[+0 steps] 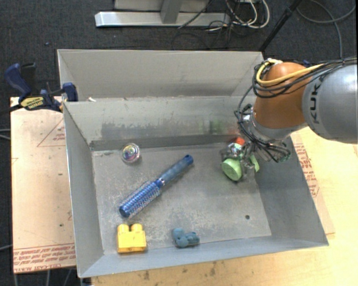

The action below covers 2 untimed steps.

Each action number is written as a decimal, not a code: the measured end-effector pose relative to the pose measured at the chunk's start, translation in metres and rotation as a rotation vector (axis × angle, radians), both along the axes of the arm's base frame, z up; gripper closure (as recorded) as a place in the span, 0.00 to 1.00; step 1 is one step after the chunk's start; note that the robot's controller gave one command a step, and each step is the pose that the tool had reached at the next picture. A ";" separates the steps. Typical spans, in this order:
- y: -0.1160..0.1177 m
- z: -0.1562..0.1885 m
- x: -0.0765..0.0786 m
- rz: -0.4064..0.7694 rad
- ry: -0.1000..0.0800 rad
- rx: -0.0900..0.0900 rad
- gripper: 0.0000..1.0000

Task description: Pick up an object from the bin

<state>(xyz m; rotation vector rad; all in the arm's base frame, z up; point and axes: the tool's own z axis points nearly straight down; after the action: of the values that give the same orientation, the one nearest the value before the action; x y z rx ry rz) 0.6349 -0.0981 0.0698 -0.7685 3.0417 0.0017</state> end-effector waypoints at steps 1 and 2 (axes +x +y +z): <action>0.001 0.049 0.002 -0.001 -0.004 -0.002 1.00; 0.002 0.049 0.003 -0.003 0.000 0.000 1.00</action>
Offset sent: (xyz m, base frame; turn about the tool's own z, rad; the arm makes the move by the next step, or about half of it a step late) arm 0.0000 0.0001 0.0454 0.0000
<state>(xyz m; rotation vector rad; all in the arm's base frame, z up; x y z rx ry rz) 0.6378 -0.0965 0.1191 -0.7642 3.0426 0.0010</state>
